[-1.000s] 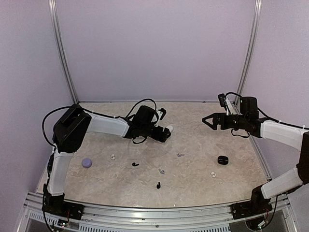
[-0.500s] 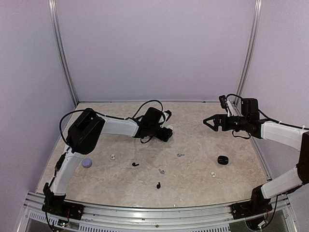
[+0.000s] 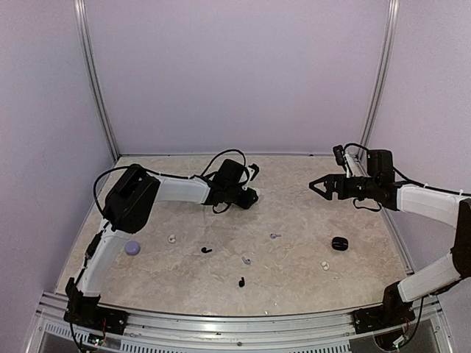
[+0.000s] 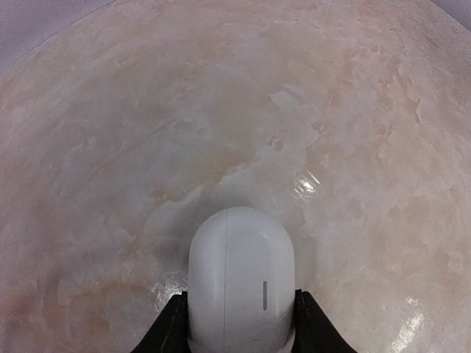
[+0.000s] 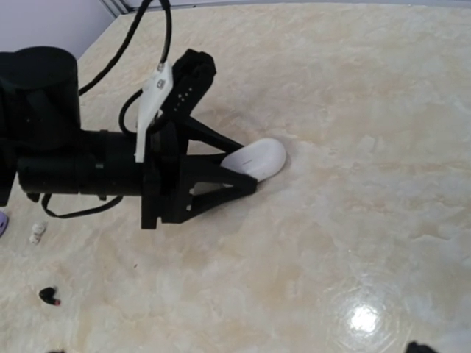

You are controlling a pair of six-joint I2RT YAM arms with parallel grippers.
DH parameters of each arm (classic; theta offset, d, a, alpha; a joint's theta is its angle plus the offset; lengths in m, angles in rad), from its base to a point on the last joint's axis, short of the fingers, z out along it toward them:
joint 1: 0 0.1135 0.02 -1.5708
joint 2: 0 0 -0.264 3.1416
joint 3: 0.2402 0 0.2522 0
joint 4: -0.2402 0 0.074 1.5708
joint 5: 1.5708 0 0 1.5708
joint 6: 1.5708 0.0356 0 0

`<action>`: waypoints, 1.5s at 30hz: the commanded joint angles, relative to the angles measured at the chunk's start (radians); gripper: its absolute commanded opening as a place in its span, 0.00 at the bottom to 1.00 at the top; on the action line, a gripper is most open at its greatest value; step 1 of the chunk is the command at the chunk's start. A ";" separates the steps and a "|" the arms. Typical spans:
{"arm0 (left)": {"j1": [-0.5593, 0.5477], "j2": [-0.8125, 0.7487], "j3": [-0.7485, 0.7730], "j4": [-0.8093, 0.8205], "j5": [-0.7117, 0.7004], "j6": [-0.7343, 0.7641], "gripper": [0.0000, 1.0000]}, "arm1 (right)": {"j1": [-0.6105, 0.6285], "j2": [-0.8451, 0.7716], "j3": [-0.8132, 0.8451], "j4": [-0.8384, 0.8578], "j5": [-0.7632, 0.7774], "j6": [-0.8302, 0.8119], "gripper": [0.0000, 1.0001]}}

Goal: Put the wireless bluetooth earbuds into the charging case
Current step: Pick up the charging case from the center of the board, then pass from the left arm to the right

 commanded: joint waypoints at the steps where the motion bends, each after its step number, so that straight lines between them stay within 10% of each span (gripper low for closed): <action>1: -0.001 -0.020 -0.096 0.002 0.083 0.011 0.35 | -0.012 -0.005 0.009 -0.006 -0.027 -0.024 1.00; 20: 0.037 -0.698 -0.662 0.041 0.574 -0.123 0.23 | 0.246 -0.272 -0.091 -0.019 0.042 -0.179 1.00; 45: -0.116 -0.861 -0.641 -0.123 1.172 -0.245 0.21 | 0.799 -0.369 0.027 -0.244 0.248 -0.550 0.79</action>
